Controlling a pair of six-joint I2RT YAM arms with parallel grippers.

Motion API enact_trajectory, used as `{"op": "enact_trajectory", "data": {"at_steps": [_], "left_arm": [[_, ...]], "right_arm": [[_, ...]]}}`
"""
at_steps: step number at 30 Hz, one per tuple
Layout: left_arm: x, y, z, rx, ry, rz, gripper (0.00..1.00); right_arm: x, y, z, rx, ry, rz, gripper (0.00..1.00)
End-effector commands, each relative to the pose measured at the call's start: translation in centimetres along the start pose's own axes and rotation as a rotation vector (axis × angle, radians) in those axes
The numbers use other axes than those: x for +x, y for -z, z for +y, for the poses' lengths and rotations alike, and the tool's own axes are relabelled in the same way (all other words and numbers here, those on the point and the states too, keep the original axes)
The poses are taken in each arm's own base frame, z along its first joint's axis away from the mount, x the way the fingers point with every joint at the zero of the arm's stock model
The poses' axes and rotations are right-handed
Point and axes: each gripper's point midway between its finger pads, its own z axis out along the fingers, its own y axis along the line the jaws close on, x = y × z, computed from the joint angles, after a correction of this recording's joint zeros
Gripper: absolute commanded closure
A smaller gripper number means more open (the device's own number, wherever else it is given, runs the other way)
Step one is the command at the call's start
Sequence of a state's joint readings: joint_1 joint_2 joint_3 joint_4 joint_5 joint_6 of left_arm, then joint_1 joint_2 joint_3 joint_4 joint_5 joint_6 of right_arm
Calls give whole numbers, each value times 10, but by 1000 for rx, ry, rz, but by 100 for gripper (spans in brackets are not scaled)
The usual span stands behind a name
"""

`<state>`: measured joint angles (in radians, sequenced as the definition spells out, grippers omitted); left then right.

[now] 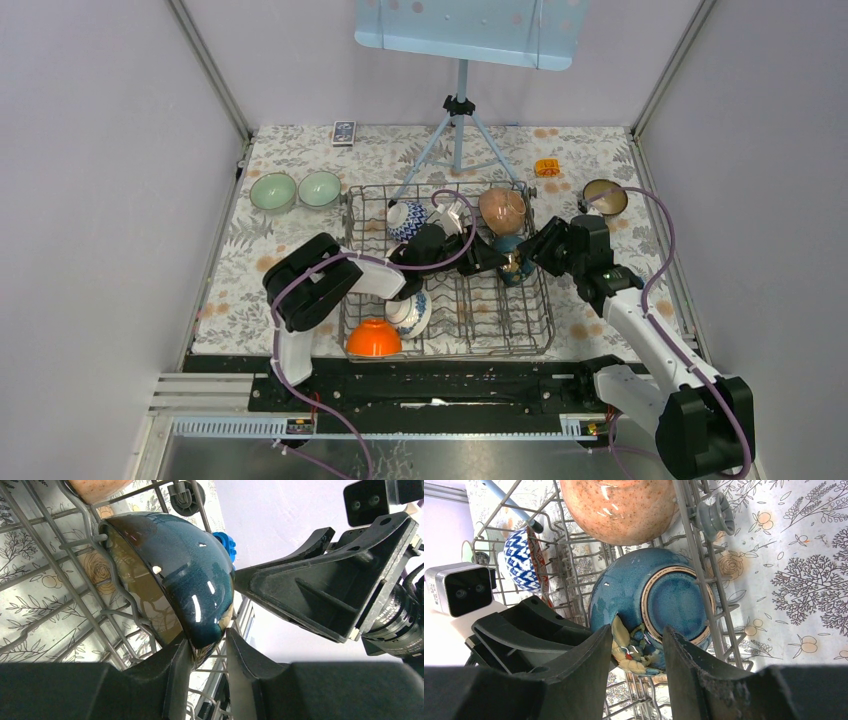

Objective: Unload the bowls from the dish rack
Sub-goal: Pick up the bowl from the dish rack.

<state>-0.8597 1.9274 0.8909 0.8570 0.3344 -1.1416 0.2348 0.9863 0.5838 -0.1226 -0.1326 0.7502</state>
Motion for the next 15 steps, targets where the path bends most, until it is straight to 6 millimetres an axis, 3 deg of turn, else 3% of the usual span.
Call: {"op": "enact_trajectory", "data": {"at_steps": [1, 5, 15], "left_arm": [[-14, -2, -71, 257, -75, -42, 67], [-14, -3, -75, 273, -80, -38, 70], [-12, -4, -83, 305, -94, -29, 88]], "right_arm": [[10, 4, 0, -16, -15, 40, 51], [10, 5, 1, -17, -15, 41, 50], [8, 9, 2, -22, -14, 32, 50]]}}
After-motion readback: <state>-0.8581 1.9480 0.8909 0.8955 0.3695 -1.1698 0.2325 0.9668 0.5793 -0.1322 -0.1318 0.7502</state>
